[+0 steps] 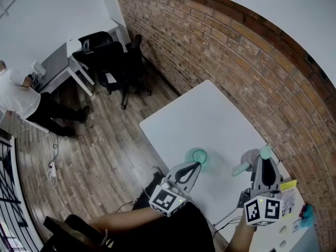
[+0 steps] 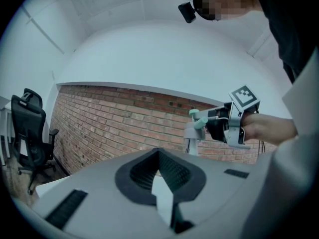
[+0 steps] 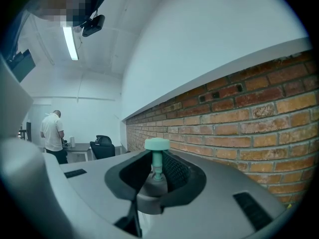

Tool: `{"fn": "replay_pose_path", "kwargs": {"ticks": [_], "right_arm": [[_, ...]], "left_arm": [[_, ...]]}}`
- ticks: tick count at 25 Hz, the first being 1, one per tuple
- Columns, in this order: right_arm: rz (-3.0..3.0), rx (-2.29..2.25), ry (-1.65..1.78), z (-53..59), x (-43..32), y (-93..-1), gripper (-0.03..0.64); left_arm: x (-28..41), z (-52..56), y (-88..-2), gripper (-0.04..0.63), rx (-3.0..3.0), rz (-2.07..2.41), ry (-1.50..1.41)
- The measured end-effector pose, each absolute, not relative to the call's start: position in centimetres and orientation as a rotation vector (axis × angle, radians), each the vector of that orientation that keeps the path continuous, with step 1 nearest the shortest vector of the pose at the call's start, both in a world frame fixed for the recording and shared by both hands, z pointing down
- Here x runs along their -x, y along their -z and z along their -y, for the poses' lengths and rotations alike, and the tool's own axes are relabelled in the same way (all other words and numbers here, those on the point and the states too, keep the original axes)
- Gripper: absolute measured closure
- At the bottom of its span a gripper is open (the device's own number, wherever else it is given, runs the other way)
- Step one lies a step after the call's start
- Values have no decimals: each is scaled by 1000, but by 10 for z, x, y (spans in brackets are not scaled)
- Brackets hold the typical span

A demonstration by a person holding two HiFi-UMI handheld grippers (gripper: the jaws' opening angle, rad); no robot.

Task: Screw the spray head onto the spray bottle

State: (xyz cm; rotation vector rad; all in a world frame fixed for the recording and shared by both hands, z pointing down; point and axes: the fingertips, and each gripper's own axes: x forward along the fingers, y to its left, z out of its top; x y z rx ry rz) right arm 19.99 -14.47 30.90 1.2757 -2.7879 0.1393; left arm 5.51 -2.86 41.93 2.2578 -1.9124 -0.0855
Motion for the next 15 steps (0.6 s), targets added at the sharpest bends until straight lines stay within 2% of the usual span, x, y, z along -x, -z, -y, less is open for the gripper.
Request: {"fn": "replay_pose_path", "kwargs": {"ticks": [15], "right_arm": [[2832, -1186, -146, 145, -174, -304, 546]], "left_arm": [[-40, 26, -420, 597, -2227, 1964, 93]]}}
